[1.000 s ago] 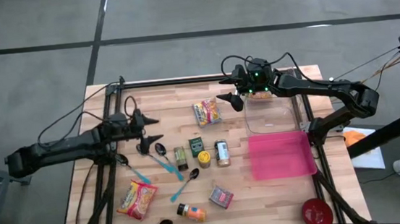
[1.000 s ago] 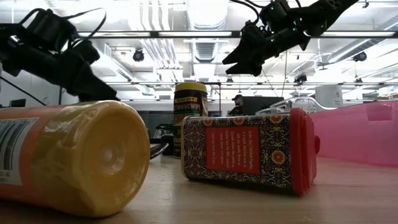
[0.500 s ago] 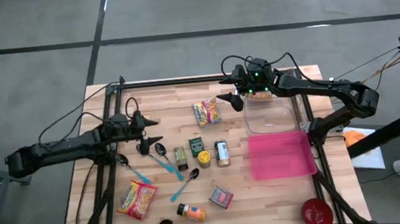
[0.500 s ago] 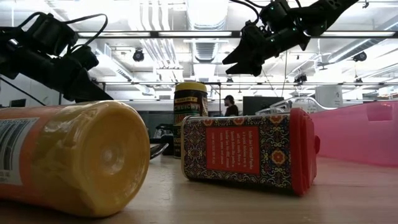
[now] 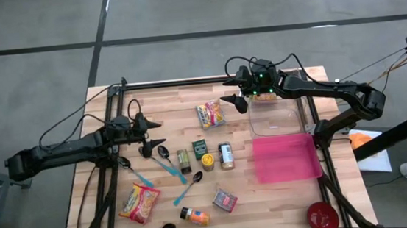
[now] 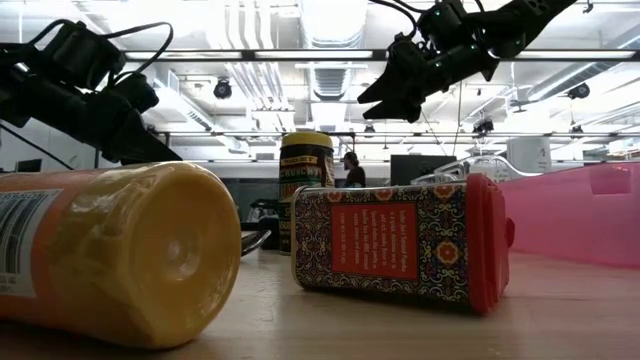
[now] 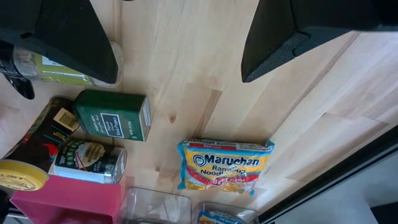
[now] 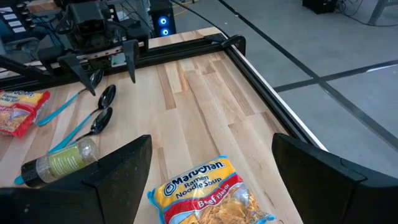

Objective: Pick & Place Food Item
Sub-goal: Put the light blue noodle pack into the top transparent bin

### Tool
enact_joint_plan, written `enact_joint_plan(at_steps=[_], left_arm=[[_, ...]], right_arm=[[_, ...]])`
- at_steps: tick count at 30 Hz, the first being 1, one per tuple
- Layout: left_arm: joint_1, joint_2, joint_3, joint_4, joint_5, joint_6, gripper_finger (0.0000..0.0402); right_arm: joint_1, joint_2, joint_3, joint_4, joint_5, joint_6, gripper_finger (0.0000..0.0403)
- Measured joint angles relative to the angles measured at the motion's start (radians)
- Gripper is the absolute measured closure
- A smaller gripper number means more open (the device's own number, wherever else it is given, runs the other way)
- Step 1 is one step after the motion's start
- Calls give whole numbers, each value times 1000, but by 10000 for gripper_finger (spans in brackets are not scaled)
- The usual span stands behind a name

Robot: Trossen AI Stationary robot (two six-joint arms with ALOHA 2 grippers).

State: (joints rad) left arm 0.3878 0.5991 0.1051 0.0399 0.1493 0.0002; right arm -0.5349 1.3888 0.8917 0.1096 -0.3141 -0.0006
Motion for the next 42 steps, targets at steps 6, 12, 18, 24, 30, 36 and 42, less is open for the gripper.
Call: enact_joint_plan(at_steps=[6,12,18,24,30,36,42], left_arm=[[0,0,0,0,0,0,55],[0,0,0,0,0,0,55],[0,0,0,0,0,0,55],[0,0,0,0,0,0,55],[0,1,0,0,0,0,55],[0,1,0,0,0,0,55],[0,1,0,0,0,0,55]], right_arm=[[0,0,0,0,0,0,74],[0,0,0,0,0,21,74],[0,0,0,1,0,58,74],[7,20,0,43,0,75,74],[30,104,44,51,0,3,74],[47,252,167,18,-1,-23,74],[48,415,364,-198,0,-39,74]])
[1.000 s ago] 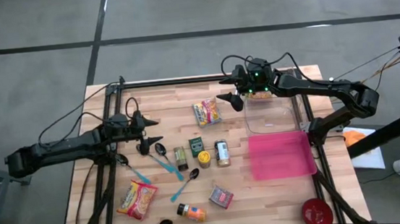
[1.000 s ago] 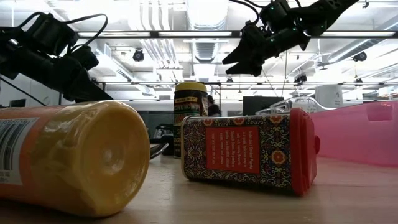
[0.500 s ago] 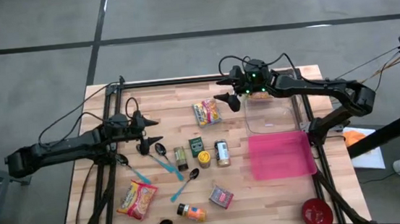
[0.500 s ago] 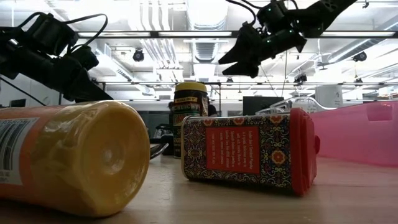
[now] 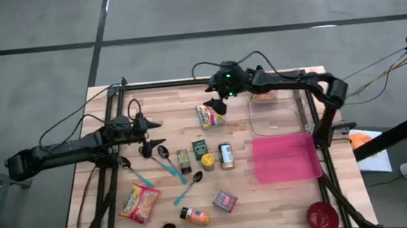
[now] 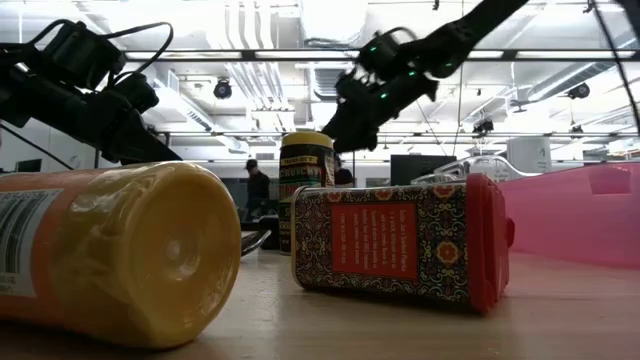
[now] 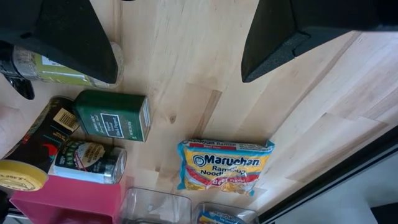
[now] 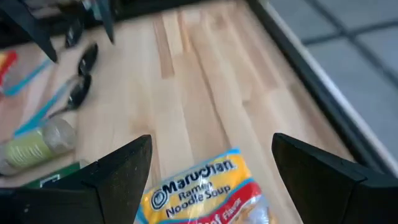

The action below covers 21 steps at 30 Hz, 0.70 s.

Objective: Pick & Place Food Item
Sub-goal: Put the light blue noodle pack into the top transparent bin

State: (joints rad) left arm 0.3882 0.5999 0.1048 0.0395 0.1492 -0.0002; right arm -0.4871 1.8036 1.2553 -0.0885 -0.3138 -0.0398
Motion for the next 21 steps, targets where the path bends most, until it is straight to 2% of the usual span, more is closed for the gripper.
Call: enact_joint_plan(at_steps=[4,9,21], left_arm=[[0,0,0,0,0,0,55],[0,0,0,-1,0,0,55],[0,0,0,-9,0,0,55]], right_arm=[[9,95,117,-90,-1,10,74],[25,184,199,-153,10,-31,74],[44,300,257,-171,91,-49,74]])
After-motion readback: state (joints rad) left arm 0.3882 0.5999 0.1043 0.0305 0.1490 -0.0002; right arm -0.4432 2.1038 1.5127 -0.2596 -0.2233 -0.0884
